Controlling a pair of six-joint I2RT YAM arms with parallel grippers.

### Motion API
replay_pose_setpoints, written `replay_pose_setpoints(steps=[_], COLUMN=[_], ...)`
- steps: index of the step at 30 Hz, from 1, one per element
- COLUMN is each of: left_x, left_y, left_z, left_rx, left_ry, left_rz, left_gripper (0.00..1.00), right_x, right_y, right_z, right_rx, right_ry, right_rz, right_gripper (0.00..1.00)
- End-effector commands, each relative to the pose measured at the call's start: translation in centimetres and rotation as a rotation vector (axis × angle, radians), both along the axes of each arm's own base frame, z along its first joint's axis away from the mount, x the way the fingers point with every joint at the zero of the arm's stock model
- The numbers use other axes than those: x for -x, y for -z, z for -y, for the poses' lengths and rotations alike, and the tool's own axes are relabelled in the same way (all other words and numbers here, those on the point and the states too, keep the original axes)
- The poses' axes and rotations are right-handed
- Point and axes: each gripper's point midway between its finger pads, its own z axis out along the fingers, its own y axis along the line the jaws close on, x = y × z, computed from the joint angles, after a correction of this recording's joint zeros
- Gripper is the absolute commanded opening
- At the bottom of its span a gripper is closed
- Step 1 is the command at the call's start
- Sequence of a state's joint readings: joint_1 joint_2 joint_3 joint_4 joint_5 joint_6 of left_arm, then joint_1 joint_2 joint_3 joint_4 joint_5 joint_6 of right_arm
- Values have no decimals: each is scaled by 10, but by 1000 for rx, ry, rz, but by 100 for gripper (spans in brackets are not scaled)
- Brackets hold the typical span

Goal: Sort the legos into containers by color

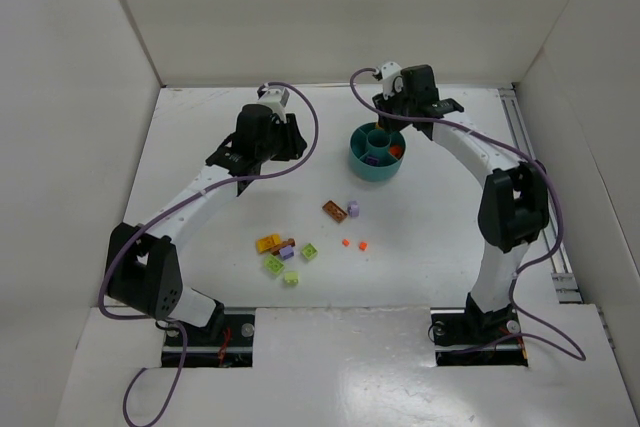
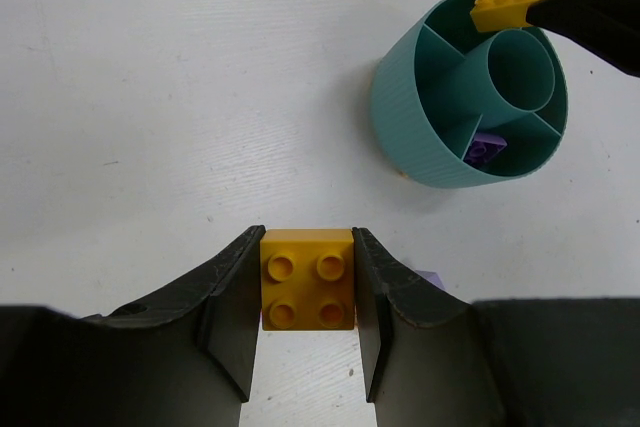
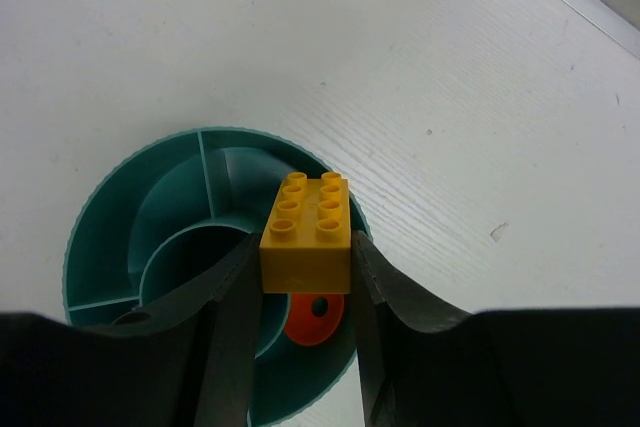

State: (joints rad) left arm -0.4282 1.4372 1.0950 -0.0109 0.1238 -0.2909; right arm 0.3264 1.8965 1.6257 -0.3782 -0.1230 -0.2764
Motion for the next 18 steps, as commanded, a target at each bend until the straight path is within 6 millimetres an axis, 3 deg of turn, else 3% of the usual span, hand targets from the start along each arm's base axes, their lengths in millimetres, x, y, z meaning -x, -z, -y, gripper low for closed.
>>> replay_pose_setpoints(steps=[1,3,10,13,16,18], left_x=[-7,-6,-7,-7,-5,-5], left_y=[-22,-26,-28,-28,-24,-24], left_z=[1,1,1,1,1,1], left_rx=[20,24,28,28,24,24], left_ry=[8,8,8,8,8,8], left_rz=[63,71,80,80,71,71], left_gripper=[0,0,0,0,0,0], right_x=[1,2,7,6,5,4], right_y=[3,3,10,6,4,0], right_z=[4,-1,0,-1,2,7], right_rx=[-10,-18,-5,-15,-10,7], right_ry=[23,21,22,27,48,68], right_rz=[-25,-30,-66,-61,-60,-60], right_gripper=[29,29,46,46,30,30])
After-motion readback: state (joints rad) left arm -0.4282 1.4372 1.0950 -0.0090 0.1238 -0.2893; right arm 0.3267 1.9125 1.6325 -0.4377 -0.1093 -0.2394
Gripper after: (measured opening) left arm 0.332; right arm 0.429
